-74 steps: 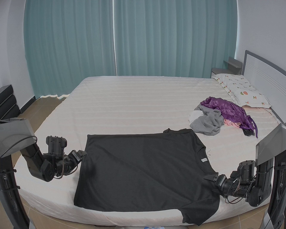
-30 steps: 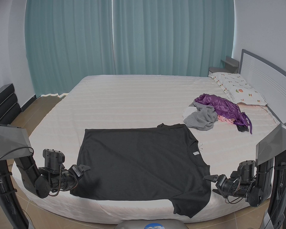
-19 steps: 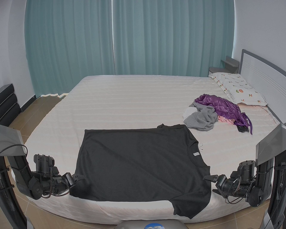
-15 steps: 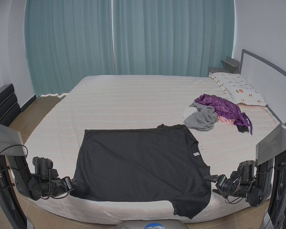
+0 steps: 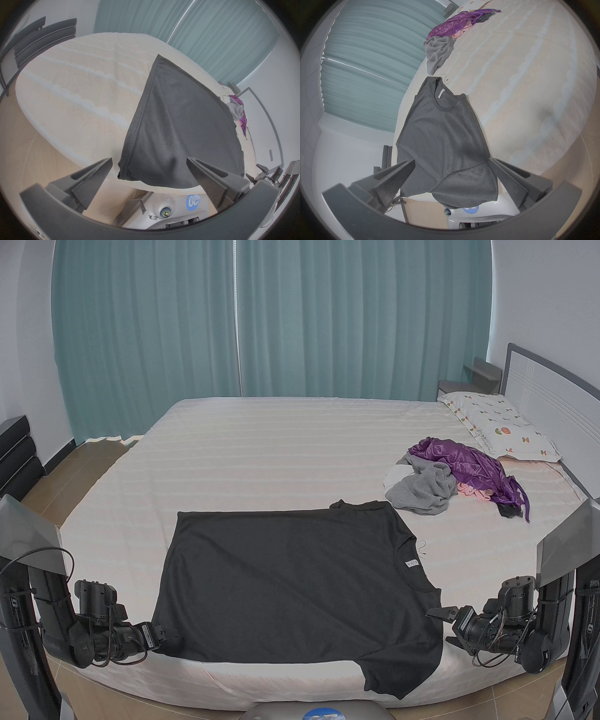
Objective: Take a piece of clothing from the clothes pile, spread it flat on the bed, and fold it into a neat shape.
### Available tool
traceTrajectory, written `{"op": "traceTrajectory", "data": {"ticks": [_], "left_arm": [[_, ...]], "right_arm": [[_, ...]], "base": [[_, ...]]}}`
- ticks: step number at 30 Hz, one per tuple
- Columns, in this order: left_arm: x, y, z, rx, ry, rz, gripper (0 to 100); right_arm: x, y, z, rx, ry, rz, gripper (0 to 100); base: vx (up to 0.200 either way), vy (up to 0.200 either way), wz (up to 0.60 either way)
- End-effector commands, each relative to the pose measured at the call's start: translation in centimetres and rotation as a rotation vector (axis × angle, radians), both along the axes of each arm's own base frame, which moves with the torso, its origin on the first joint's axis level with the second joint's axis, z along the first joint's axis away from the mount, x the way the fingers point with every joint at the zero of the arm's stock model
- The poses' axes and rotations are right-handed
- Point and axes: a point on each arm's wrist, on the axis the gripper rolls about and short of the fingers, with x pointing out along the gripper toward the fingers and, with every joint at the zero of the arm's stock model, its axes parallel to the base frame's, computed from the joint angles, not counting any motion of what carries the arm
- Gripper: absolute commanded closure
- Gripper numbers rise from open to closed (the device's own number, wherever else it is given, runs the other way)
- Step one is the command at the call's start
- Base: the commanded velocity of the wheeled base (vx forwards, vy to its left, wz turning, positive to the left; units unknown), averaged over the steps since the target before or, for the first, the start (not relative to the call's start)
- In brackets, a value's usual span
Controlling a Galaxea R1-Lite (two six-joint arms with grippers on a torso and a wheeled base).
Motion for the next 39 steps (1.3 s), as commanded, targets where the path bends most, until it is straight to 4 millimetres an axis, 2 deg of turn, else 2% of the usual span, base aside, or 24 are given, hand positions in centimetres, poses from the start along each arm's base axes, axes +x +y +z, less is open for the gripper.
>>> {"op": "traceTrajectory", "data": {"ticks": [1, 20, 21, 39], "left_arm": [[0.09, -0.35, -0.95, 0.029, 0.033, -0.007, 0], [0.66, -0.99, -1.27, 0.058, 0.027, -0.016, 0], [0.66, -0.99, -1.27, 0.058, 0.027, -0.016, 100], [-0.27, -0.16, -0.75, 0.091, 0.04, 0.043, 100]], "right_arm": [[0.1, 0.03, 0.11, 0.003, -0.015, 0.001, 0], [0.09, 0.06, 0.11, 0.002, -0.015, 0.001, 0], [0.09, 0.07, 0.11, 0.003, -0.015, 0.003, 0], [0.16, 0.08, 0.08, -0.003, -0.02, 0.006, 0]], "base": [[0.0, 0.0, 0.0], [0.0, 0.0, 0.0], [0.0, 0.0, 0.0], [0.0, 0.0, 0.0]]}}
